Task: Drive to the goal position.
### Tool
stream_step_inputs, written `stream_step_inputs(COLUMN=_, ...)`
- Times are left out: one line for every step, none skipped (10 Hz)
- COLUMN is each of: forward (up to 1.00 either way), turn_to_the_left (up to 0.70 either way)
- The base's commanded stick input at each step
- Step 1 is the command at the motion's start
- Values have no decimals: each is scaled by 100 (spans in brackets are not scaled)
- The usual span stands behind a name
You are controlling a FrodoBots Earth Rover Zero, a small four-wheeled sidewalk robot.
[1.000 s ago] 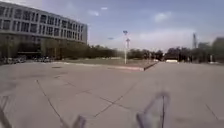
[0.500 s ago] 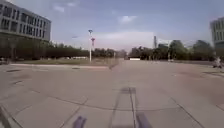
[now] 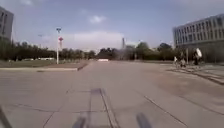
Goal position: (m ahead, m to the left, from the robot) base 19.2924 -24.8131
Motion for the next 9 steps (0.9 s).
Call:
stream_step_inputs(forward=0, turn_to_the_left=-45)
stream_step_inputs(forward=0, turn_to_the_left=-45)
stream_step_inputs(forward=0, turn_to_the_left=-45)
stream_step_inputs(forward=0, turn_to_the_left=-45)
stream_step_inputs(forward=0, turn_to_the_left=-45)
stream_step_inputs(forward=0, turn_to_the_left=-45)
stream_step_inputs(forward=0, turn_to_the_left=-45)
stream_step_inputs(forward=0, turn_to_the_left=-45)
stream_step_inputs(forward=0, turn_to_the_left=-45)
